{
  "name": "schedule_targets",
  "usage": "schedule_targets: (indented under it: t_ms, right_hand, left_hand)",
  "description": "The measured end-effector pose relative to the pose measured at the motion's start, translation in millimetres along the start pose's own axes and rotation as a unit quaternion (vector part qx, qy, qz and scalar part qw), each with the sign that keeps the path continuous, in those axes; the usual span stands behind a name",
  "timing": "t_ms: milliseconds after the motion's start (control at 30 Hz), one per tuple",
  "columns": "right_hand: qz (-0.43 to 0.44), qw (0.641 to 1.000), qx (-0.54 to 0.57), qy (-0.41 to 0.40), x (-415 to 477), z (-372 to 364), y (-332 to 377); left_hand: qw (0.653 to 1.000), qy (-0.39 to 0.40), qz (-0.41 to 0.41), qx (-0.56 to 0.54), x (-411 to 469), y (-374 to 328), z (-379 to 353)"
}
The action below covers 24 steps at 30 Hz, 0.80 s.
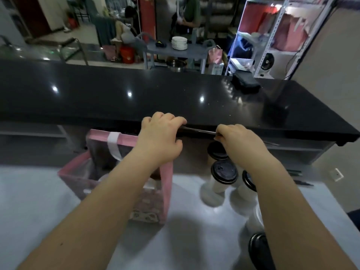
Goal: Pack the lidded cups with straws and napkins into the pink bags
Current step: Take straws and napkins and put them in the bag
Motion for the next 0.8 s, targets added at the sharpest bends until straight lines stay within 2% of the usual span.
schedule_targets:
  t_ms: [400,500,600,667,733,800]
  right_hand:
    - [-0.006,1.000,0.008,-0.006,26.6,44.6,145.8]
    - [-0.020,0.990,0.138,-0.024,28.7,61.4,169.4]
    - [0.001,0.932,0.356,-0.067,29.4,77.2,200.2]
    - [0.034,0.900,0.425,-0.086,31.4,78.7,224.8]
    - [0.056,0.882,0.464,-0.058,35.0,67.4,248.0]
    - [0.052,0.878,0.476,0.006,37.9,48.8,263.8]
  left_hand:
    - [0.998,-0.003,0.054,0.008,-65.6,136.0,80.0]
    - [0.998,0.005,0.056,-0.014,-75.6,159.9,87.6]
    - [0.997,0.021,0.051,-0.055,-87.4,180.9,86.3]
    - [0.994,0.042,0.048,-0.084,-93.6,192.4,83.0]
    - [0.991,0.076,0.051,-0.096,-96.3,200.0,79.1]
    - [0.987,0.113,0.058,-0.096,-96.0,204.3,75.2]
Point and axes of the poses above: each hand's wrist, its own x-axis towards the middle knuckle, its own z-axis out of the back of the hand, y = z × x, the point moved 1 cm from there along x, towards the middle knuckle, and after that the axes turned 13 degrees about -x, right-handed, at the moved point
